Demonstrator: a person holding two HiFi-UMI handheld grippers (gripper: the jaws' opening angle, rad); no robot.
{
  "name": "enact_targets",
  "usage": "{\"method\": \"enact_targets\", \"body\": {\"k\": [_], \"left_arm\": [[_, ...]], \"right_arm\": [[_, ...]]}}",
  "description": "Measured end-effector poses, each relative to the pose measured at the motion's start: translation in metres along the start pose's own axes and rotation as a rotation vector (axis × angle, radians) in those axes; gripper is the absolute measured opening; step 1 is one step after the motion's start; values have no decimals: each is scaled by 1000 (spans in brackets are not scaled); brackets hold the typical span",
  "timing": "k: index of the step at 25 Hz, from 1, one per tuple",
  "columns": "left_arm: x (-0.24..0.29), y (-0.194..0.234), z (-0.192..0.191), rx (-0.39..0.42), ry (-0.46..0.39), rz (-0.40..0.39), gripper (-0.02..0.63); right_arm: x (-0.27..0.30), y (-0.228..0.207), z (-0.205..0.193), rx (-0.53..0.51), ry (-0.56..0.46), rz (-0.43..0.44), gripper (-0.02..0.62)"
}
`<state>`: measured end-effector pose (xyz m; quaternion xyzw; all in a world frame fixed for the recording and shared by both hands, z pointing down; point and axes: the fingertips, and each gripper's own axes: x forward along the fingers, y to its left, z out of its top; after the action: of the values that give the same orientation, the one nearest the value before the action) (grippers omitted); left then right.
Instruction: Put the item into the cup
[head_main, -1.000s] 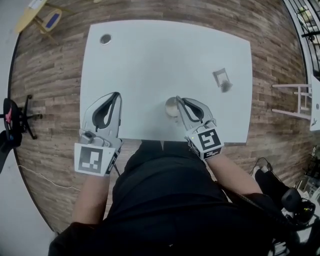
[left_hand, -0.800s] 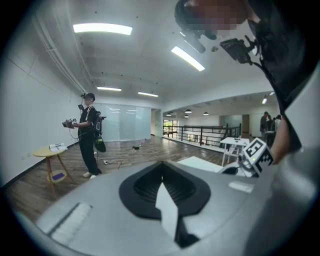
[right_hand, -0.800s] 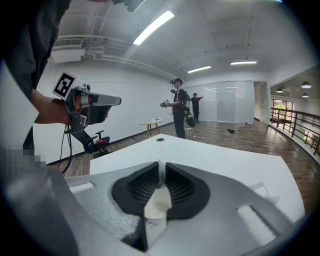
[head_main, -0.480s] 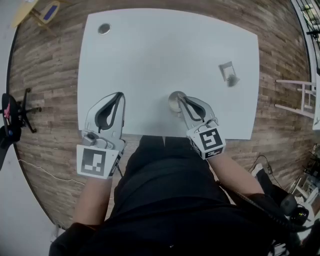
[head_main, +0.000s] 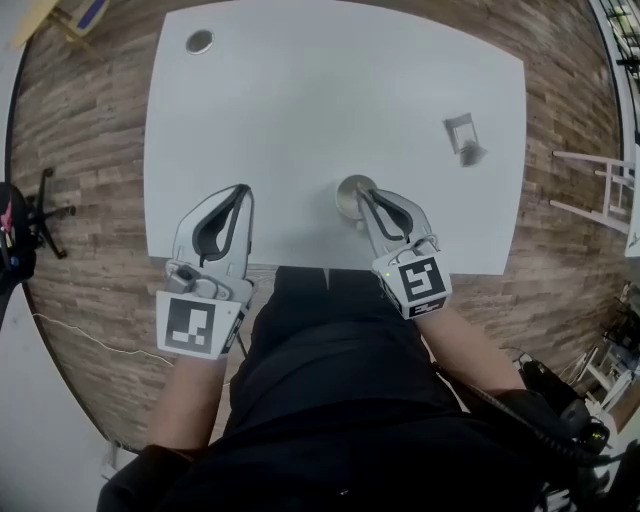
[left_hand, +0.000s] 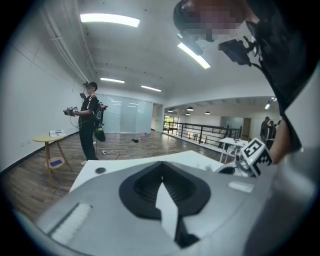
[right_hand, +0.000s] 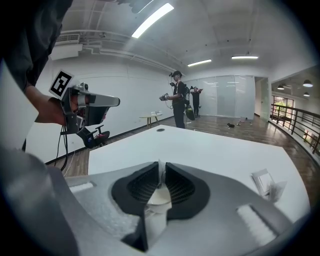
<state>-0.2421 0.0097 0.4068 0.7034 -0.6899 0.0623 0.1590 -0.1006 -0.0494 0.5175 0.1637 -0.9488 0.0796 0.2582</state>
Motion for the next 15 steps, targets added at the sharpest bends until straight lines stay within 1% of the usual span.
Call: {"method": "enact_targets", "body": {"k": [4,8,10,11,13,14,15], "left_arm": [[3,-1,-11,-8,21,-8,-2],[2,5,-21,14,35,-8,-2],[-1,8,-26,47,39,-14,-2],[-2,8,-26,44,39,-12,-2],[-1,7,-24,2,37,1,-2],[-1,8,-24,0,36,2,-2],[-2,9,-26,18,36,-2,-2]], "right_arm": [[3,2,-3,3,10,5,43],[5,3,-6,-2,19,8,43],[5,4,-6,-10,22,11,43],[5,5,-6,-11,25,12,43],[6,7,-8,-15,31,17,43],[7,7,-8,-20,33,19,43],[8,7,-8,-24,36,19,43]]}}
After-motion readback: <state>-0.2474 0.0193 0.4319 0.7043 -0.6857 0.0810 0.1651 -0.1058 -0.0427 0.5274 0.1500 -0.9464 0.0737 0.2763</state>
